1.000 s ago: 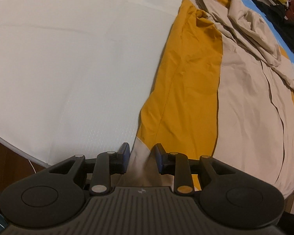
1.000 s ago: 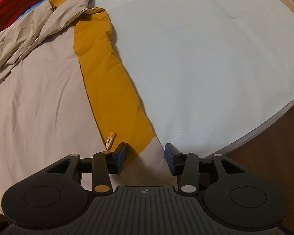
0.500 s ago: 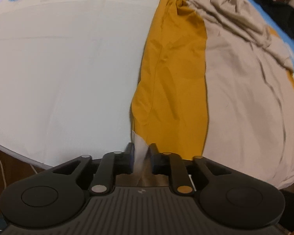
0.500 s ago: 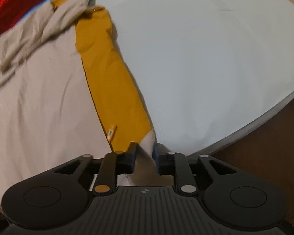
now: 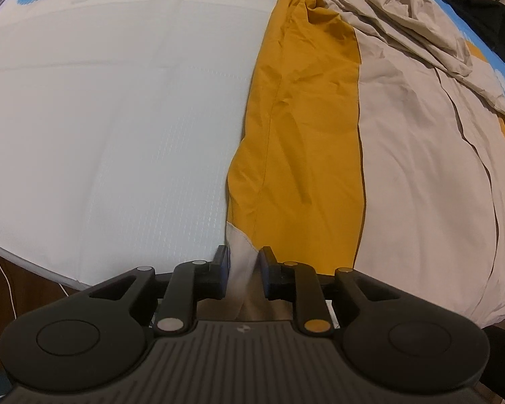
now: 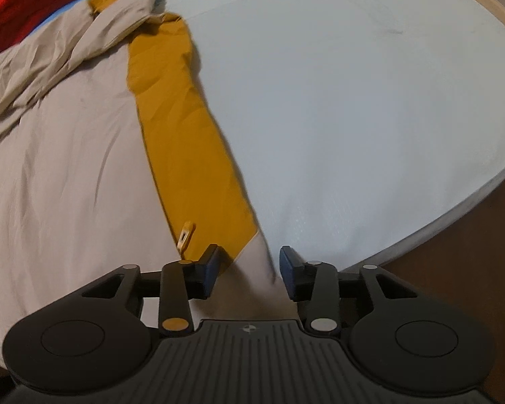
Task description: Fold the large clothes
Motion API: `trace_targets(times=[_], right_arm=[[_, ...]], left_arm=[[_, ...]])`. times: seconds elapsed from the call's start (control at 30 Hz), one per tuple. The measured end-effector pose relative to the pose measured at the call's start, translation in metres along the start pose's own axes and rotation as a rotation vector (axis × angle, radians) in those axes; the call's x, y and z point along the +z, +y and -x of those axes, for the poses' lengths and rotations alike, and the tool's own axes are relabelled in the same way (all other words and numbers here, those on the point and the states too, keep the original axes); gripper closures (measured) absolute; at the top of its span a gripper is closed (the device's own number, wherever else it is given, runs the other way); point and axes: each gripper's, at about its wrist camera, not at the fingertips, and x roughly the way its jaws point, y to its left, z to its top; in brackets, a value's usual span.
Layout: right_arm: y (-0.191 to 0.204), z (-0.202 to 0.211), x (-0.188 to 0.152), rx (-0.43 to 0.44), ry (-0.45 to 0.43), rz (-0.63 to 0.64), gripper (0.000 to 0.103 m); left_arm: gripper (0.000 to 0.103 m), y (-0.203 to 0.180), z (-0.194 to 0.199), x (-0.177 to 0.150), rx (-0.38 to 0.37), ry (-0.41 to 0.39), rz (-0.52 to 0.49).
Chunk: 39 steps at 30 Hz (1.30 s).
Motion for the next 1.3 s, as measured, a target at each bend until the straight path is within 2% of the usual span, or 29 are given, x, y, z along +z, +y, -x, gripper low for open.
trace_targets(times=[0.1,0.2,0.23,0.27,0.4,0.53,0.73,0.97,1.17,1.23,1.3], right_arm=[[0.009,0.000,-0.003,0.007,0.003,0.061,0.059],[0.014,0.003,-0.006,0.014,0.001,0.097,0.087],[0.014,0.004,-0.006,0.023,0.002,0.094,0.095],[0.012,0.007,-0.005,0.037,0.000,0.079,0.098],[0.012,0.031,-0.002,0.081,-0.053,0.047,0.100],[0.013,0.082,0.005,0.205,-0.160,0.039,0.100],[0.005,0.152,0.017,0.362,-0.302,-0.003,0.101],[-0.012,0.216,0.034,0.467,-0.414,-0.004,0.101],[-0.044,0.264,0.043,0.564,-0.513,-0.063,0.101],[-0.052,0.263,0.054,0.581,-0.531,-0.112,0.101],[-0.052,0.249,0.070,0.574,-0.536,-0.132,0.101]], left_arm=[[0.081,-0.002,0.000,0.000,0.004,-0.001,-0.004],[0.083,-0.003,0.000,-0.001,0.006,-0.005,-0.012],[0.086,-0.004,0.001,-0.002,0.005,-0.007,-0.017],[0.095,-0.005,0.002,-0.002,0.007,-0.013,-0.025],[0.097,-0.015,0.023,-0.004,-0.013,-0.066,-0.074],[0.098,-0.022,0.058,-0.003,-0.088,-0.135,-0.085],[0.100,-0.030,0.125,-0.003,-0.179,-0.259,-0.161],[0.101,-0.020,0.212,-0.006,-0.326,-0.391,-0.183],[0.101,0.015,0.269,-0.007,-0.466,-0.509,-0.067],[0.101,0.024,0.268,0.004,-0.490,-0.534,-0.014],[0.101,0.029,0.247,0.026,-0.497,-0.533,0.025]])
